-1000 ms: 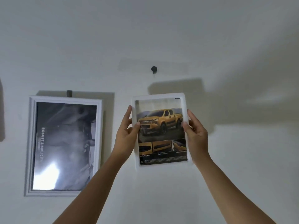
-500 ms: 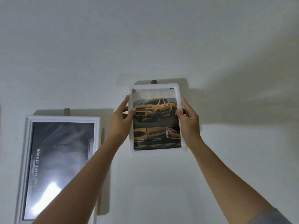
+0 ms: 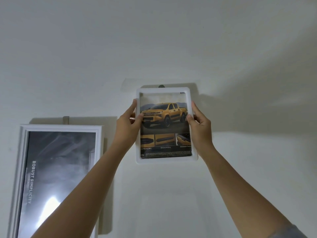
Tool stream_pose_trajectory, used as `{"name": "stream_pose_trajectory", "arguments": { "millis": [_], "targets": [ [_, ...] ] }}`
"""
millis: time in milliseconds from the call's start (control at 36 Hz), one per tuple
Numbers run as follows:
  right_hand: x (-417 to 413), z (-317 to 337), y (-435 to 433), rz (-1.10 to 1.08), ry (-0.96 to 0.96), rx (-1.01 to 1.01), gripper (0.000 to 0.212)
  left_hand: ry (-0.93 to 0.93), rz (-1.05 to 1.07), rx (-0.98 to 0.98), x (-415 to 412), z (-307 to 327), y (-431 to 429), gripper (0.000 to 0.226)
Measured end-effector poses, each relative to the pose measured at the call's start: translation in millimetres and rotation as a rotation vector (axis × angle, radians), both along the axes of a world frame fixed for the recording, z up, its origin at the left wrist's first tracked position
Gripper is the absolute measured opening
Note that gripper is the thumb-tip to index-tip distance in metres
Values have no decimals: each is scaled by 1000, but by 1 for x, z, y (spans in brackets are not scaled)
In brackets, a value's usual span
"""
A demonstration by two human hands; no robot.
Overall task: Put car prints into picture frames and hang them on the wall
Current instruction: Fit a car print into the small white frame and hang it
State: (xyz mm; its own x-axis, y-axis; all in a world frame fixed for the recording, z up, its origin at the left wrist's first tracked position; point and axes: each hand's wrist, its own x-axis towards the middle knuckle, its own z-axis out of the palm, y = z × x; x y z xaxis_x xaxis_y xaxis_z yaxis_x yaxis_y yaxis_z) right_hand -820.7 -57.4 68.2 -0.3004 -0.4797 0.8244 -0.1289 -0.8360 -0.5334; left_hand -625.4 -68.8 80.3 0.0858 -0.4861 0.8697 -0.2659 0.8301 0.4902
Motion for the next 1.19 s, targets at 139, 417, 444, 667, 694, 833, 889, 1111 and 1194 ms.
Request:
{"name": "stream_pose_trajectory", "arguments": {
  "millis": [139, 417, 444, 667, 694, 833, 889, 1111, 1194],
  "targets": [
    [1, 0, 1, -2, -2, 16, 45, -15, 12, 4, 2, 2, 3, 51],
    [2, -9, 0, -39, 44, 41, 45, -50, 72, 43, 4, -8, -1, 52],
    [3, -9, -1, -60, 57, 42, 46, -59, 102, 38, 5, -9, -2, 52],
    [3, -21, -14, -246, 204, 25, 51, -96, 267, -63, -1, -19, -3, 51],
    [3, -22, -14, -277, 216, 16, 52, -86, 263, -69, -2, -21, -3, 51],
    [6, -29, -13, -406, 259, -55, 52, -41, 196, -92, -7, -35, -1, 49],
    [5, -33, -13, -425, 283, -81, 53, -54, 228, -109, -7, -40, 1, 48],
    [2, -37, -13, -435, 278, -109, 52, -101, 251, -119, 0, -50, -5, 49],
    [1, -39, -12, -442, 278, -118, 51, -102, 242, -117, 2, -50, -6, 48]
  ]
}}
